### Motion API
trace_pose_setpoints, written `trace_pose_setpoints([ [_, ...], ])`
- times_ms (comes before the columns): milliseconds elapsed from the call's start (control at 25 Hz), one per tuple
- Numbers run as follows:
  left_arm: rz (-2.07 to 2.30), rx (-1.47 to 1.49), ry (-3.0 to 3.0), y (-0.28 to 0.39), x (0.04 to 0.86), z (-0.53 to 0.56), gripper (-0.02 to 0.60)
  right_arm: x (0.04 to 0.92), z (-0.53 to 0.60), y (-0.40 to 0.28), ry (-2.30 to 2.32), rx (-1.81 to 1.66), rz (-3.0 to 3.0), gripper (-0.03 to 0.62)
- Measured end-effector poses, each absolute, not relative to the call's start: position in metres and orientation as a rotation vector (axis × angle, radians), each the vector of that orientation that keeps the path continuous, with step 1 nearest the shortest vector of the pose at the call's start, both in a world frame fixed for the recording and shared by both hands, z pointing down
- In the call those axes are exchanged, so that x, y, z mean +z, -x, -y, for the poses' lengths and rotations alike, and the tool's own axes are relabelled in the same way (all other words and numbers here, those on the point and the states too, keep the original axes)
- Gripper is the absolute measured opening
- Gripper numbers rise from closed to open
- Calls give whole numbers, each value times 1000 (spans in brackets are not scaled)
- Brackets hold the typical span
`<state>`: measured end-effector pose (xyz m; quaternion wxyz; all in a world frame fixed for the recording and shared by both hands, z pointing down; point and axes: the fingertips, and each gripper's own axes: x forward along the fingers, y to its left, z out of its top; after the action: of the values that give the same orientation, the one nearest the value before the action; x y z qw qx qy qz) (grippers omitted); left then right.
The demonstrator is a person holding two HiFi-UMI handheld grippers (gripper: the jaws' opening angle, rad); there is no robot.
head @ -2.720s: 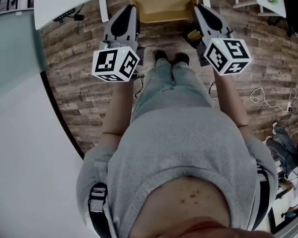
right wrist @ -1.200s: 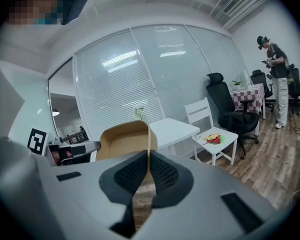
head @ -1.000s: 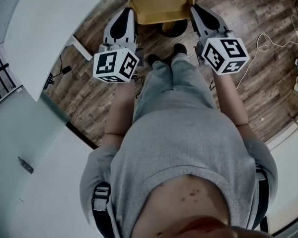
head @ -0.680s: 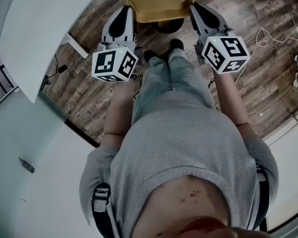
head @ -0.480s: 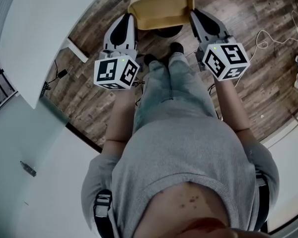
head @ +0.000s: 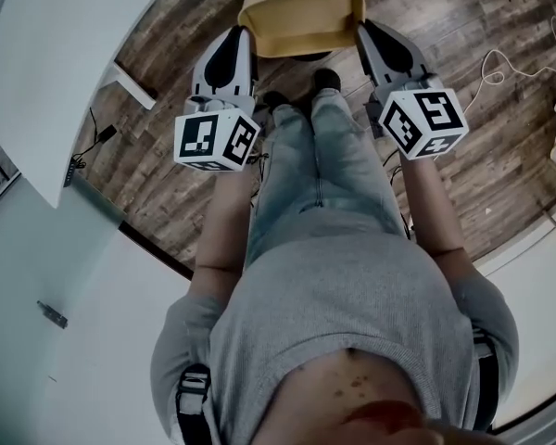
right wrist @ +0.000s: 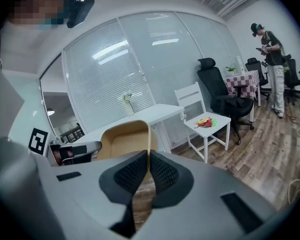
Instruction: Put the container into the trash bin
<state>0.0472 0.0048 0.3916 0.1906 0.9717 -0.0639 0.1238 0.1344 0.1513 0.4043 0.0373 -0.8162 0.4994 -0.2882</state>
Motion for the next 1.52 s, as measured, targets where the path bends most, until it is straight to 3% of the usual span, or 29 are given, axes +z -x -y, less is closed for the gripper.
trace_pose_setpoints([
  [1520, 148, 553, -2651, -59, 584, -9, 26, 595, -158, -142, 2470, -1150, -1435, 77],
])
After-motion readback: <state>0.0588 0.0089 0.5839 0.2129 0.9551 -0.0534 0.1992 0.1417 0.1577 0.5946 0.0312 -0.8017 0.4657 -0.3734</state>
